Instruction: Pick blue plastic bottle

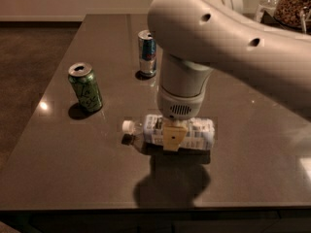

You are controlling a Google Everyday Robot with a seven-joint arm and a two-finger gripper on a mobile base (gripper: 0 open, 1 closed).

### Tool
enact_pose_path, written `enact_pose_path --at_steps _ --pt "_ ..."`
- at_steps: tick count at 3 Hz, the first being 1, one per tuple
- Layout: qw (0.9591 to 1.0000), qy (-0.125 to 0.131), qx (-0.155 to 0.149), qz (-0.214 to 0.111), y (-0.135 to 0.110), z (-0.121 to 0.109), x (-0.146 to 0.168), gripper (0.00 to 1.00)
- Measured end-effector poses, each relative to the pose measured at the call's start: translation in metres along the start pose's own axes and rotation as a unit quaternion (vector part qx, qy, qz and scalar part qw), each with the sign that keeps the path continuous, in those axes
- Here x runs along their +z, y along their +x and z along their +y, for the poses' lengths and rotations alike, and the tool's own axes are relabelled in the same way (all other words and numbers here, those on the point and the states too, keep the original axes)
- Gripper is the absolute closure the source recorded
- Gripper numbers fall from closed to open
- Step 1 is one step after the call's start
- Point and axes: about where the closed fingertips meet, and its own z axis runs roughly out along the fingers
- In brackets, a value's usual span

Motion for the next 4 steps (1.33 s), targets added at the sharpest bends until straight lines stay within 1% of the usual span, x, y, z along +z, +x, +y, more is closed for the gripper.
enact_pose_path --at_steps 1,2,3,4 --pt "0.9999 0.000 -0.007 -0.015 -0.005 -0.002 -0.023 0.93" --pt "0.9994 0.003 -0.025 -0.025 -0.010 -0.006 -0.053 1.00" --pt "0.9981 0.004 -0.048 -0.037 -0.016 -0.012 -0.085 1.00" --pt "0.9949 0.022 -0.073 -0.066 -0.031 -0.023 -0.116 1.00"
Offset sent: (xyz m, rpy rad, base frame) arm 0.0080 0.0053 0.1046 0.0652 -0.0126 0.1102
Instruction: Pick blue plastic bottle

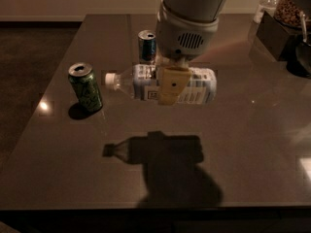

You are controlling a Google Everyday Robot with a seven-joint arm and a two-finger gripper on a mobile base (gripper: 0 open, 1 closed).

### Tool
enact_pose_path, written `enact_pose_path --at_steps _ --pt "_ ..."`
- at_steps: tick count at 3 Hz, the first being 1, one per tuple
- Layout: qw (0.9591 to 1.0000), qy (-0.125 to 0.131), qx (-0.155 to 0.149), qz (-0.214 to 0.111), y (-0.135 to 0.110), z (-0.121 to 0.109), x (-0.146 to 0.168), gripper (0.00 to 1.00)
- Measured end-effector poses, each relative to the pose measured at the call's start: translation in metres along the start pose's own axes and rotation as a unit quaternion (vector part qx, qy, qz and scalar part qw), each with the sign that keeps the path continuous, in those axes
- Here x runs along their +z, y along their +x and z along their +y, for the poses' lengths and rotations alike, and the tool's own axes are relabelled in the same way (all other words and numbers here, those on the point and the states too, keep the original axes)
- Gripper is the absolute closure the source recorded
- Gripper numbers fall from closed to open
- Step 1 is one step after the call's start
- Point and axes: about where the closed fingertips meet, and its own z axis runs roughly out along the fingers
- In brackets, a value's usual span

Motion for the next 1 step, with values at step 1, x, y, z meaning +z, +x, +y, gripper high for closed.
enact_pose_path --at_steps 1 --pt "0.9999 0.011 -0.001 -0.006 -0.0037 -0.0032 -0.0023 1.00"
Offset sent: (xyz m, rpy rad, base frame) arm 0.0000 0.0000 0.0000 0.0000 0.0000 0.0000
